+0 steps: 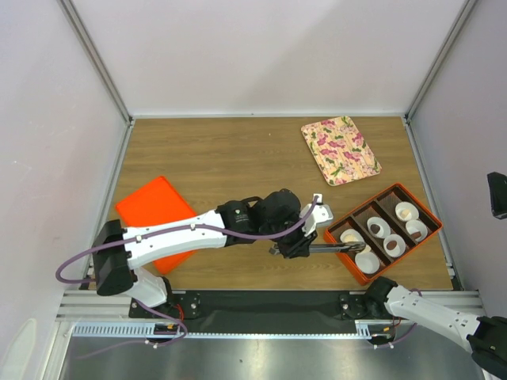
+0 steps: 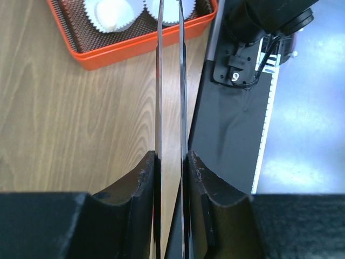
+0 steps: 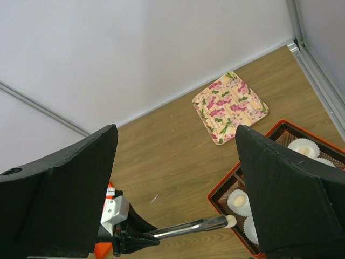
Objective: Pack the chocolate
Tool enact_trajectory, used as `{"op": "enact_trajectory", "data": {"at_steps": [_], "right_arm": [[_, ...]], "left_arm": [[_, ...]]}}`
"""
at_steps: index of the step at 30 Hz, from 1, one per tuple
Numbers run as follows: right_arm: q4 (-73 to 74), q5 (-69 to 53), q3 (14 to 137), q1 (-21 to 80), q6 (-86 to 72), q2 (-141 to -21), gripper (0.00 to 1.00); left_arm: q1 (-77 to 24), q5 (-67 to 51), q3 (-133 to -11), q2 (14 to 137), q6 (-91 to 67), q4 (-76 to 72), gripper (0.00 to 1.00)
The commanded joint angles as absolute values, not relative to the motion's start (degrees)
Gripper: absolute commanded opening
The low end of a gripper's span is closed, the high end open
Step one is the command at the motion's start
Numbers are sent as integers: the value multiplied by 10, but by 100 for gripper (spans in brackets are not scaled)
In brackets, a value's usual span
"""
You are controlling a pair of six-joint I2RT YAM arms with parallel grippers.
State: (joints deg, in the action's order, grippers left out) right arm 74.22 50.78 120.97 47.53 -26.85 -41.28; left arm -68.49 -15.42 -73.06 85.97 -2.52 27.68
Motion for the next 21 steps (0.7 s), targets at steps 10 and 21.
{"op": "enact_trajectory", "data": {"at_steps": [10, 21], "right_arm": [[751, 538, 1203, 478, -286, -395, 96], [754, 537, 1187, 479, -297, -389, 96]], "left_arm": [[-707, -175, -749, 903, -24, 231, 24], [-715, -171, -787, 944, -18, 229, 25]]}}
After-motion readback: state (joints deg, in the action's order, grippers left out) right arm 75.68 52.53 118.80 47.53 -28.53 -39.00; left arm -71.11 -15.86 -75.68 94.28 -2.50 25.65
